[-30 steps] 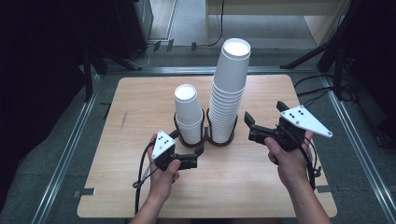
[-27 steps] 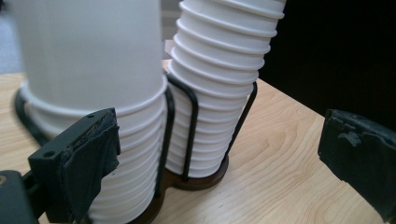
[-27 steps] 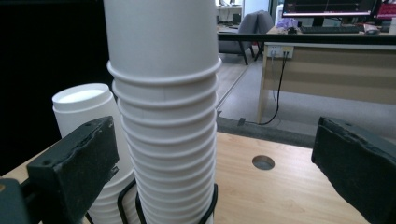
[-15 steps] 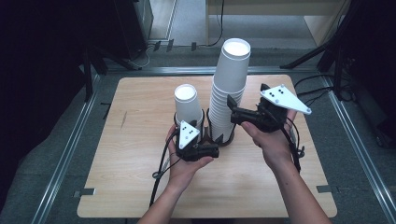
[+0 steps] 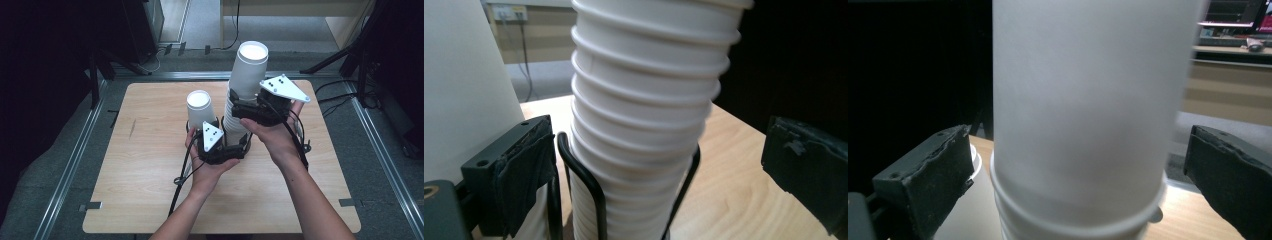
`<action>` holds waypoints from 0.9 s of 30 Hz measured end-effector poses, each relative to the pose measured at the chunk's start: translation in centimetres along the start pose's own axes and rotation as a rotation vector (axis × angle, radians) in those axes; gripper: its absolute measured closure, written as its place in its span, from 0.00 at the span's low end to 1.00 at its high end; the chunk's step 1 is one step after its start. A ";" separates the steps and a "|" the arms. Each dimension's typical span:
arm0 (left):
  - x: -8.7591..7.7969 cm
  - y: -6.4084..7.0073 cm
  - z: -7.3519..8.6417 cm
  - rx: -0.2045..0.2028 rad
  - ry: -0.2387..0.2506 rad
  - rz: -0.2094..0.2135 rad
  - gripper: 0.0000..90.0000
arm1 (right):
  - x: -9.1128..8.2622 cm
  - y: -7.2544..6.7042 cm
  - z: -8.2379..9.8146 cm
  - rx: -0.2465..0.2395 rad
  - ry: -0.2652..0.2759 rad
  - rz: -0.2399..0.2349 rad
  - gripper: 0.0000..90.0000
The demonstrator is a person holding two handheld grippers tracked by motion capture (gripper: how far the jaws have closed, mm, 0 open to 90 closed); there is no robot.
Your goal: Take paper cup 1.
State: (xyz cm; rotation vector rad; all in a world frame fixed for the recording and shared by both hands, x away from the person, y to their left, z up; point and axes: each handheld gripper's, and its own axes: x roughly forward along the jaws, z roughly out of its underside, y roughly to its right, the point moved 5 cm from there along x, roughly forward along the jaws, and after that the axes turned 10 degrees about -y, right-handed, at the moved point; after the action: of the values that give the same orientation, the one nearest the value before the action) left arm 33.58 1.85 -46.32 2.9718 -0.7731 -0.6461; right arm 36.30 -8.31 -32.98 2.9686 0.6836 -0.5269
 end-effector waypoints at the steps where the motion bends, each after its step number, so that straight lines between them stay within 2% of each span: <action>1: 0.3 0.1 -0.3 0.004 0.006 -0.008 0.01 | 0.5 -0.2 -0.3 0.000 -0.002 0.005 0.00; 4: 0.7 0.4 -0.8 0.010 0.017 -0.019 0.01 | 1.2 -0.2 -0.7 0.005 -0.008 0.021 0.00; 8: 1.0 0.5 -1.2 0.016 0.024 -0.019 0.01 | 1.7 -0.2 -0.8 0.002 -0.013 0.019 0.04; 9: 1.2 0.6 -1.5 0.026 0.027 -0.026 0.01 | 1.9 -0.2 -0.8 -0.001 -0.017 0.031 0.09; 13: 1.7 0.8 -1.9 0.034 0.027 -0.039 0.01 | 1.9 0.1 -0.9 0.017 -0.013 0.004 0.10; 16: 1.8 1.0 -2.0 0.036 0.028 -0.040 0.01 | 1.9 0.1 -0.9 0.017 -0.014 0.004 0.10; 17: 1.8 1.0 -2.0 0.035 0.030 -0.045 0.04 | 1.9 0.1 -0.9 0.017 -0.013 0.003 0.11; 27: 2.3 0.9 -1.7 0.037 0.015 -0.095 0.09 | 1.6 0.0 -1.6 0.023 0.007 0.004 0.11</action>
State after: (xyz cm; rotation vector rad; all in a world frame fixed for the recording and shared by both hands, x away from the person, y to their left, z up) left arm 35.70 -0.17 -45.56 3.0591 -0.6535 -0.6189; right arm 38.19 -7.47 -32.06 2.9941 0.6766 -0.5276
